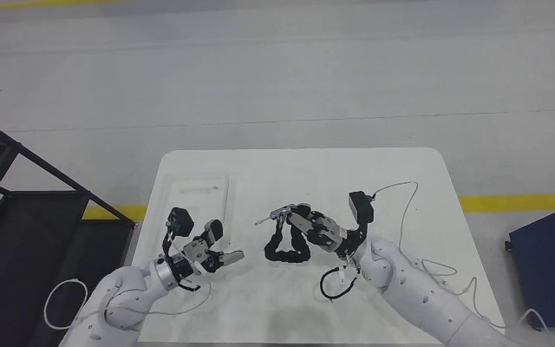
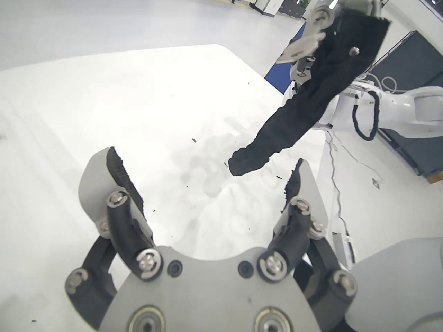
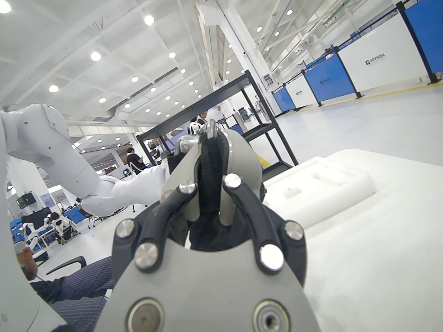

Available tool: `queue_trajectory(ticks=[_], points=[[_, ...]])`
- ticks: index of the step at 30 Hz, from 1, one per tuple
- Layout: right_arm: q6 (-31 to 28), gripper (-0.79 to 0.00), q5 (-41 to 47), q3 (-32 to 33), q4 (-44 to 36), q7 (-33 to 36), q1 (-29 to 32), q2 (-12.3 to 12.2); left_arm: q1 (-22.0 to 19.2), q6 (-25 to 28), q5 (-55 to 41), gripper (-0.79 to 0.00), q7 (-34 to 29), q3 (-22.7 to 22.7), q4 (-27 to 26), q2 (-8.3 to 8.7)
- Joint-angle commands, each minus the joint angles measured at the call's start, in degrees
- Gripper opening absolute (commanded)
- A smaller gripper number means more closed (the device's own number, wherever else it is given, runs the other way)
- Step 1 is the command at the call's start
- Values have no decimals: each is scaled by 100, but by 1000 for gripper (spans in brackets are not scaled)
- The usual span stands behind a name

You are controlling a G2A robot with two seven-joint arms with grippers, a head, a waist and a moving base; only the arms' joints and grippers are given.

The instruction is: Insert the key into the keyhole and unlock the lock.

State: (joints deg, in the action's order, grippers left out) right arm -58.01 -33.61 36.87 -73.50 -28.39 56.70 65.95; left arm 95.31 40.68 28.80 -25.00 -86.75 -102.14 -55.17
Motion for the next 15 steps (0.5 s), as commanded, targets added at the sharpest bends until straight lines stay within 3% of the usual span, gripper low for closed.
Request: queue_trajectory(ticks=[1, 9, 15], points=[[1, -785, 34, 31, 15, 120, -4, 21, -149, 26, -320, 0, -354, 140, 156, 3], [1, -785, 236, 81, 15, 441, -47, 125, -448, 331, -146, 0, -456, 563, 152, -20], [1, -785, 356, 74, -2, 425, -39, 197, -338, 253, 948, 0, 349, 790, -110, -83]])
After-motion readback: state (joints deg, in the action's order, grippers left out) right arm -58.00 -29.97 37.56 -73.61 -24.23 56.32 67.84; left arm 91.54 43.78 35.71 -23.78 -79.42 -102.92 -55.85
